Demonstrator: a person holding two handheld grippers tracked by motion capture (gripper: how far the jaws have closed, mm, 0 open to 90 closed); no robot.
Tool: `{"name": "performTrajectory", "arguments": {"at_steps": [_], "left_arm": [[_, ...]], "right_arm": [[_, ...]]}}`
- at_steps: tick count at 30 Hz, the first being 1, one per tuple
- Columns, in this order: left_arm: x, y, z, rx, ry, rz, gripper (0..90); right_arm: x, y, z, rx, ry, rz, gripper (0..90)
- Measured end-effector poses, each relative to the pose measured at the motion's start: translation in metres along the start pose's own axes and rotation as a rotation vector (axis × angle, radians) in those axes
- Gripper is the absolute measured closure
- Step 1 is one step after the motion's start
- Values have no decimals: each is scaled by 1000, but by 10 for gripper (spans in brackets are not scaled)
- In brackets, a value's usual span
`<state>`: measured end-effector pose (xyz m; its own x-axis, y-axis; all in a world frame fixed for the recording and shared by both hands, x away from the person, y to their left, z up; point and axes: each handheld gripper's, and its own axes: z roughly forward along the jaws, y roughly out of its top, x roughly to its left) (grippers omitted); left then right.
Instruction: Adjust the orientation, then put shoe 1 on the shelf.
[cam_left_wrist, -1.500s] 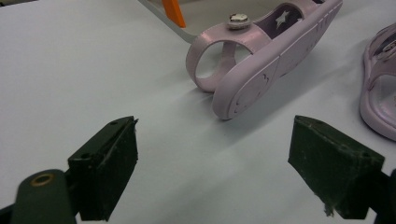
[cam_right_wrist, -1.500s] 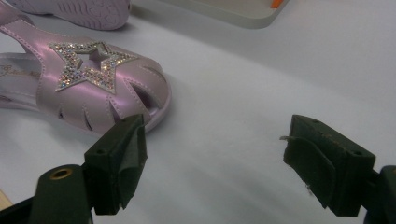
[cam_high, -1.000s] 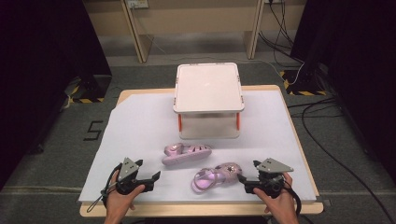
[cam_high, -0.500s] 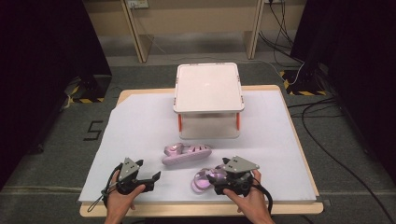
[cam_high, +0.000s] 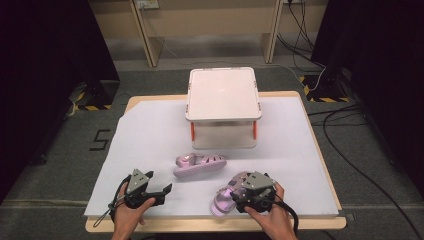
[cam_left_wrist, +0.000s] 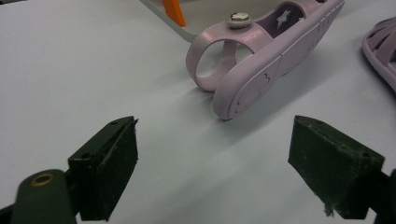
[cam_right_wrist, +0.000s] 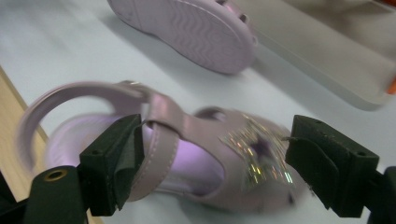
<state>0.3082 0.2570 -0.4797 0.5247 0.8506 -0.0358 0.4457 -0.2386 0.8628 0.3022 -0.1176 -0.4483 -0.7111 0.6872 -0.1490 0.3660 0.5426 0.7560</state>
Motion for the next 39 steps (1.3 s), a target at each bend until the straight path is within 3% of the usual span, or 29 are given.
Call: {"name": "performTrajectory", "arguments": {"at_steps": [4, 7, 12, 16, 23, 30, 34, 37, 39], "left_arm": [[0, 0, 0, 2, -1, 2, 152], [0, 0, 1, 1, -2, 1, 152], [0, 0, 1, -1, -5, 1, 152], [1, 1, 1, -1, -3, -4, 152], [2, 2, 3, 1, -3, -6, 154], [2, 2, 4, 2, -4, -12, 154], [0, 2, 5, -1, -10, -5, 154], [1, 2, 4, 3, -13, -3, 154], [1, 3, 4, -5, -11, -8, 154]], "right_arm": [[-9, -6, -8, 19, -28, -17, 249], [-11, -12, -8, 25, 0, -2, 323], [-4, -11, -8, 6, 36, -52, 413], [3, -7, -10, 5, 17, -130, 476], [3, -9, -8, -1, 39, -153, 577], [7, -11, -5, 4, 28, -241, 654], [6, -13, -5, 21, -5, -281, 731], [4, -12, -8, -4, 9, -264, 780], [4, -10, -10, -5, 12, -283, 792]]}}
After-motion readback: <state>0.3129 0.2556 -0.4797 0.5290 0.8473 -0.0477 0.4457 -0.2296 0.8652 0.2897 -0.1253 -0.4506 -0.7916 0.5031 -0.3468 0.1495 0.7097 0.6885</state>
